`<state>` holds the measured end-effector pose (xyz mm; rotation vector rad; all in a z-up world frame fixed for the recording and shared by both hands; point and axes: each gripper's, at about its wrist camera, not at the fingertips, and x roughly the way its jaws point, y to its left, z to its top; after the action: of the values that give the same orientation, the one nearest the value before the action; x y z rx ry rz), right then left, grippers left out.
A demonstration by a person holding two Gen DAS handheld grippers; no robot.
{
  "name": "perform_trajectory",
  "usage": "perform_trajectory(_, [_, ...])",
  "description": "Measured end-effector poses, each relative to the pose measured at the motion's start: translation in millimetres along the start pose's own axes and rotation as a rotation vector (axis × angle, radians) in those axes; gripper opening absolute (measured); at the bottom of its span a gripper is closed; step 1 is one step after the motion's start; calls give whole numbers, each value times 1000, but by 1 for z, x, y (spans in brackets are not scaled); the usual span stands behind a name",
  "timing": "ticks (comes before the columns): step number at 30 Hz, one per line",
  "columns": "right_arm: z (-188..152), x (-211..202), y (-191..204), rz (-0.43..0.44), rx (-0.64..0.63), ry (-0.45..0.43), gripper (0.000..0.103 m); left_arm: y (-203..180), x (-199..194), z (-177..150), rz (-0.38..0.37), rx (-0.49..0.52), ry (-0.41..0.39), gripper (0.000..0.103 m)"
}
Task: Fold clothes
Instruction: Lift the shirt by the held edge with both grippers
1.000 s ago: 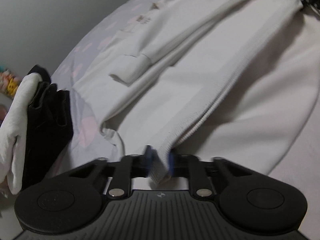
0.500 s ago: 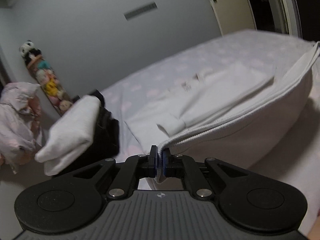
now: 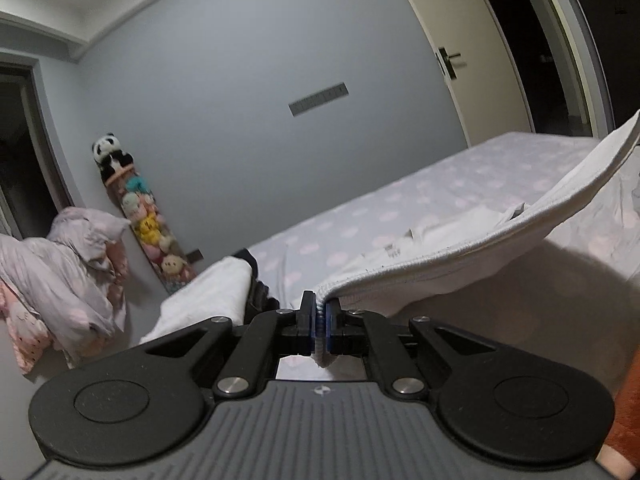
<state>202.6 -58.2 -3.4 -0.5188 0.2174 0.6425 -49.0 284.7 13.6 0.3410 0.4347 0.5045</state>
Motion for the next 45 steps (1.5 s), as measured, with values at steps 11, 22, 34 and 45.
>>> perform_trajectory(11, [-19,-127,-2,0,-13,-102,5,0,-68,-4,-8,40,-59,5])
perform_trajectory(22, [-27,-128,7,-1,-36,-81,5,-7,-81,-13,-22,94,-34,5])
perform_trajectory(34, [2,-36,8,-20,-57,-5,6,-5,3,9,-11,169,39,5])
perform_trajectory(45, [43,106,8,-12,-109,68,6,1,130,33,-26,227,116,5])
